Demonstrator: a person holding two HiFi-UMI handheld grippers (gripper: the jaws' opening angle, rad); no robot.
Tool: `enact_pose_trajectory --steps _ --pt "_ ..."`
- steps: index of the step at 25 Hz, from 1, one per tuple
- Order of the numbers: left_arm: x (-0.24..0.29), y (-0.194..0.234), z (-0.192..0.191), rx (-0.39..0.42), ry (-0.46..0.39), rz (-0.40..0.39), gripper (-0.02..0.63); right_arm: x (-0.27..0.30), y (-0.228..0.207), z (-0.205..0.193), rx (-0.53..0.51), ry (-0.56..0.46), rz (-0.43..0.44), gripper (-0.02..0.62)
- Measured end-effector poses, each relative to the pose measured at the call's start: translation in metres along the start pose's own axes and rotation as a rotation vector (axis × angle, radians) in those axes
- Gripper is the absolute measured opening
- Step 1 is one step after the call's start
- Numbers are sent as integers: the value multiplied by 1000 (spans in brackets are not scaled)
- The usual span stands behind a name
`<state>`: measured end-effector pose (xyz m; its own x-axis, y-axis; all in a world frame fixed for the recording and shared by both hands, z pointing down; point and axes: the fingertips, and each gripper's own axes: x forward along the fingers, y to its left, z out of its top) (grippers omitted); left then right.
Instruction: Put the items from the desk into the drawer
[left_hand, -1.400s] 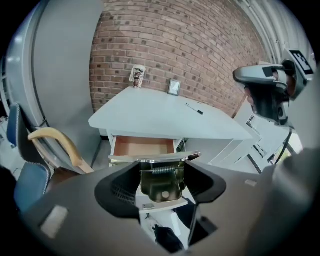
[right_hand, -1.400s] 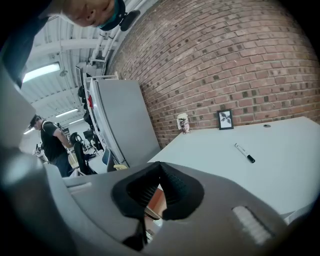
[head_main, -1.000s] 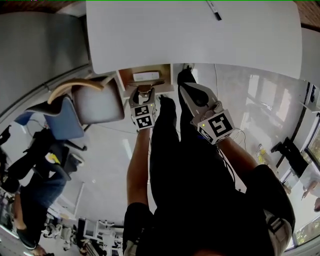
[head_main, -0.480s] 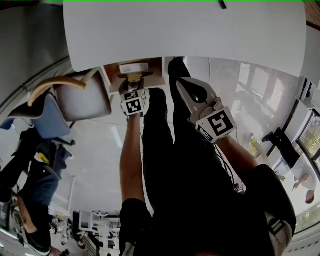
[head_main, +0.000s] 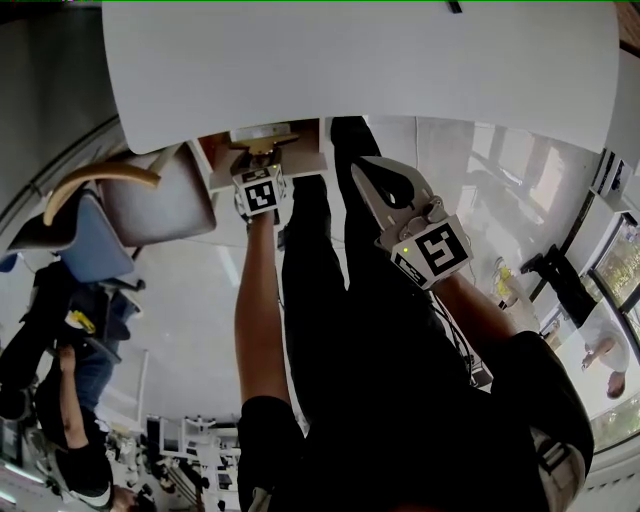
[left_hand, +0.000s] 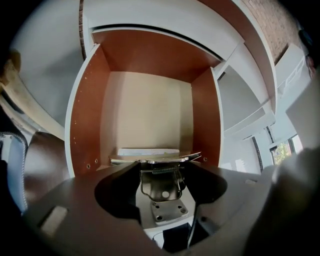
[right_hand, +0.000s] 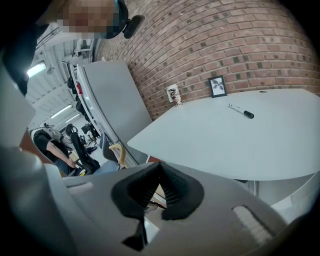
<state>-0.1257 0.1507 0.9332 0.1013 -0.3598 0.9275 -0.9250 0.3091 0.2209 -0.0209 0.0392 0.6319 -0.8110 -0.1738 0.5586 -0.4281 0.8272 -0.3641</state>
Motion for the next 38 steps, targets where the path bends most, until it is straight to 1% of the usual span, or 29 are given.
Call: enact_pose_trajectory --steps 2,4,6,8,10,12,14,15,19,22,31,35,38 --pt "4 0 -3 -17 25 -6 295 1 -3 0 4 4 -4 3" --pt "7 -2 -11 -19 83 -10 295 1 -7 0 7 7 -10 3" --pt "8 -3 -21 4 151 0 295 0 -10 -1 11 10 -14 3" --pt "7 -5 -23 40 183 8 295 -1 -11 -2 15 12 -15 3" --pt "4 -8 -13 74 174 6 295 -1 -10 -1 18 14 -14 3" --pt "2 -13 5 94 129 -8 295 0 -10 0 20 16 -13 3" --pt "5 -15 16 102 104 -15 295 1 -10 0 21 18 -14 3" --pt "7 -13 16 107 111 -10 295 1 -11 -1 22 20 -15 3" --pt "16 -3 2 126 192 14 295 2 -13 -1 28 21 -19 3" --pt "17 -5 7 158 206 12 295 1 -16 -1 34 25 -23 3" --pt "29 2 -13 136 292 8 296 1 -19 -1 41 29 -24 3" --pt "33 -1 -21 181 317 16 299 -1 -21 -3 41 33 -26 3" --pt "36 -3 -27 209 353 21 305 -1 -20 -6 42 35 -28 3"
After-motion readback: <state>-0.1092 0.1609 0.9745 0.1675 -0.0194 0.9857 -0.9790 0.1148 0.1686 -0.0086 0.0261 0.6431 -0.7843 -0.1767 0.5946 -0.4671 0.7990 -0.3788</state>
